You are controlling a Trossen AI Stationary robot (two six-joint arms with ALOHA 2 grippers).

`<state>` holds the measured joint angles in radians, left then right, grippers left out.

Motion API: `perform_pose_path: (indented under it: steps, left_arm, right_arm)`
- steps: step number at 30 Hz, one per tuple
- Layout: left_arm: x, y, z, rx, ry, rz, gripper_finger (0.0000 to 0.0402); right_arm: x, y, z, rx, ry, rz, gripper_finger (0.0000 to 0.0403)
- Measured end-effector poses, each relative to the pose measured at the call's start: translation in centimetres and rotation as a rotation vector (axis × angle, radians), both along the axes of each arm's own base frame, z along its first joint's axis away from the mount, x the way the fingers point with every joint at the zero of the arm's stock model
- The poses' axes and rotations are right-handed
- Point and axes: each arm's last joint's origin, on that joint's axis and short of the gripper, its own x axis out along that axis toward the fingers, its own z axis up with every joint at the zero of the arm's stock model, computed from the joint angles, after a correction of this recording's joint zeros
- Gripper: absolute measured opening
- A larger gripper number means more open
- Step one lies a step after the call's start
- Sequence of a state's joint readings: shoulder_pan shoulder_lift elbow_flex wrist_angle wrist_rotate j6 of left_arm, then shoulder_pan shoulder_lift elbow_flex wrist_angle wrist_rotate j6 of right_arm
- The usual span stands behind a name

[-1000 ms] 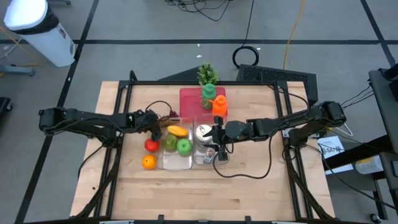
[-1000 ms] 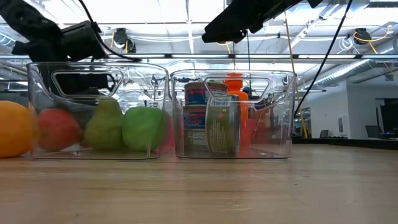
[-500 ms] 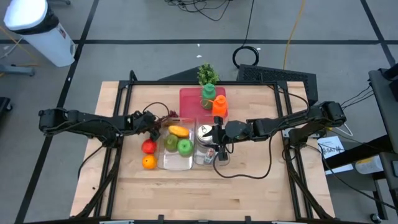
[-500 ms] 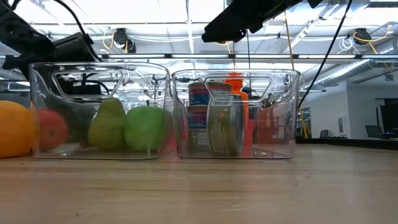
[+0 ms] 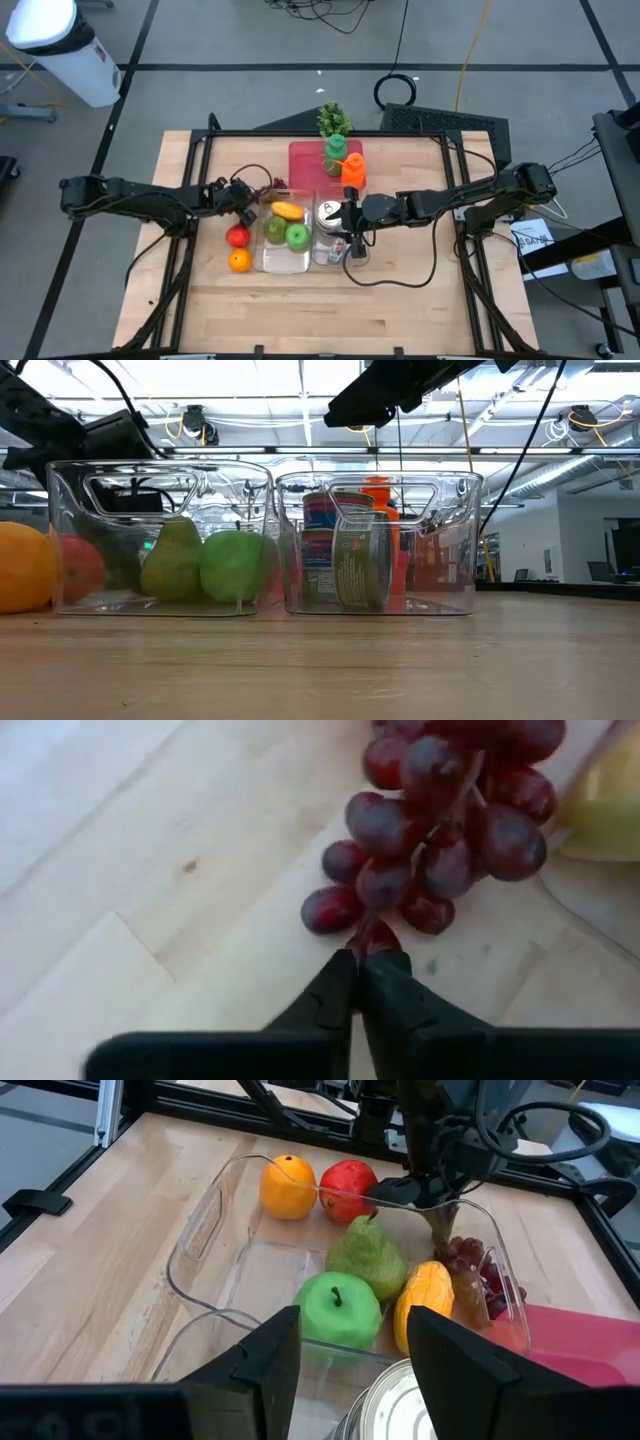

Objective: Pick & Place Food Item
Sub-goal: Put the red grapes into the left transparent bin

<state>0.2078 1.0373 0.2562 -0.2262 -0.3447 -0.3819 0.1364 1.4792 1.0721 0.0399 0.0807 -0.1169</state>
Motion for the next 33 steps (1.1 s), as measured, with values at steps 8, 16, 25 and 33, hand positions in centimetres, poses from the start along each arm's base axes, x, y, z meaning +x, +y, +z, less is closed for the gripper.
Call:
perform_pose_path:
  steps: [8,16,25,33]
  left_arm:
    - [-0.4,0.5,2.8,0.070,-0.048,0.081,0.0010]
    - [-1.5,0.5,5.3,0.166,-0.190,0.186,0.0007]
    - [-2.2,0.0,7.9,0.222,-0.457,0.224,0.0006]
    - [-1.6,-1.5,10.2,0.245,-0.680,0.094,0.0006]
  right_arm:
    - [0.0,0.0,0.0,0.000,0.000,-0.001,0.0169]
    - [0.0,0.0,0.0,-0.001,0.003,-0.001,0.0169]
    - [0.0,0.0,0.0,-0.001,0.003,-0.001,0.0169]
    - [0.0,0.0,0.0,-0.001,0.003,-0.001,0.0169]
